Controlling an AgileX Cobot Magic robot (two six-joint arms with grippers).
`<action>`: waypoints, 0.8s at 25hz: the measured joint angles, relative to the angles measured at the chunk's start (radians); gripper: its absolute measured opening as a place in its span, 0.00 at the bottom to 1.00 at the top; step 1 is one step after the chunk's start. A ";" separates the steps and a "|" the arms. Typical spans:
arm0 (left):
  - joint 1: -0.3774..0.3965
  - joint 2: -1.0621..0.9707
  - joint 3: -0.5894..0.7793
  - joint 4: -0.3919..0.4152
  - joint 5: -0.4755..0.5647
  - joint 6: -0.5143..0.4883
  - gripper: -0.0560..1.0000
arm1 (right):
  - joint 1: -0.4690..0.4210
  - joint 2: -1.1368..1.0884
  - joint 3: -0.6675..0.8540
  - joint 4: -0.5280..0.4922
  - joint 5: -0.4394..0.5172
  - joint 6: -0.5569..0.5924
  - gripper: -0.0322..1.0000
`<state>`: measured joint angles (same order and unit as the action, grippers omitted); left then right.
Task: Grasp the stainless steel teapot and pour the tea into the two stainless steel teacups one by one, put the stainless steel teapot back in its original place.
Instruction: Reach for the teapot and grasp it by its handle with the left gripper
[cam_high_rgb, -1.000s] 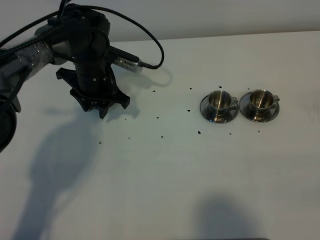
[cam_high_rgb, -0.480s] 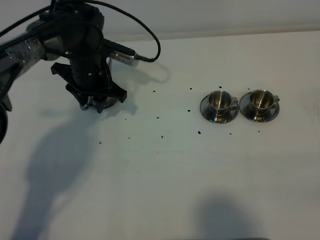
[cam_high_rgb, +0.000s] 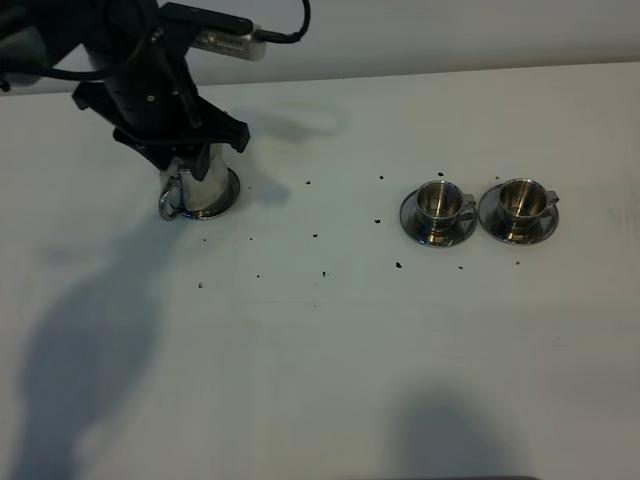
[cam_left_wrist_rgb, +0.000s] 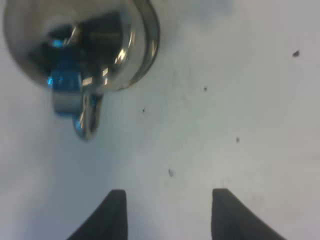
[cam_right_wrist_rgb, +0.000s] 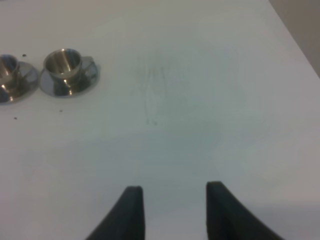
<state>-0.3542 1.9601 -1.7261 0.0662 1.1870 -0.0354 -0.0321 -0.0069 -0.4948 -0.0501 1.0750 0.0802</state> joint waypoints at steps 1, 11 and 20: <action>0.008 -0.021 0.028 0.004 0.000 -0.006 0.45 | 0.000 0.000 0.000 0.000 0.000 0.000 0.32; 0.089 -0.073 0.166 0.042 0.001 -0.034 0.45 | 0.000 0.000 0.000 0.000 0.000 0.001 0.32; 0.090 0.093 0.013 0.051 0.001 -0.003 0.46 | 0.000 0.000 0.000 0.000 0.000 0.000 0.32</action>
<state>-0.2645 2.0532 -1.7131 0.1168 1.1877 -0.0384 -0.0321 -0.0069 -0.4948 -0.0501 1.0750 0.0805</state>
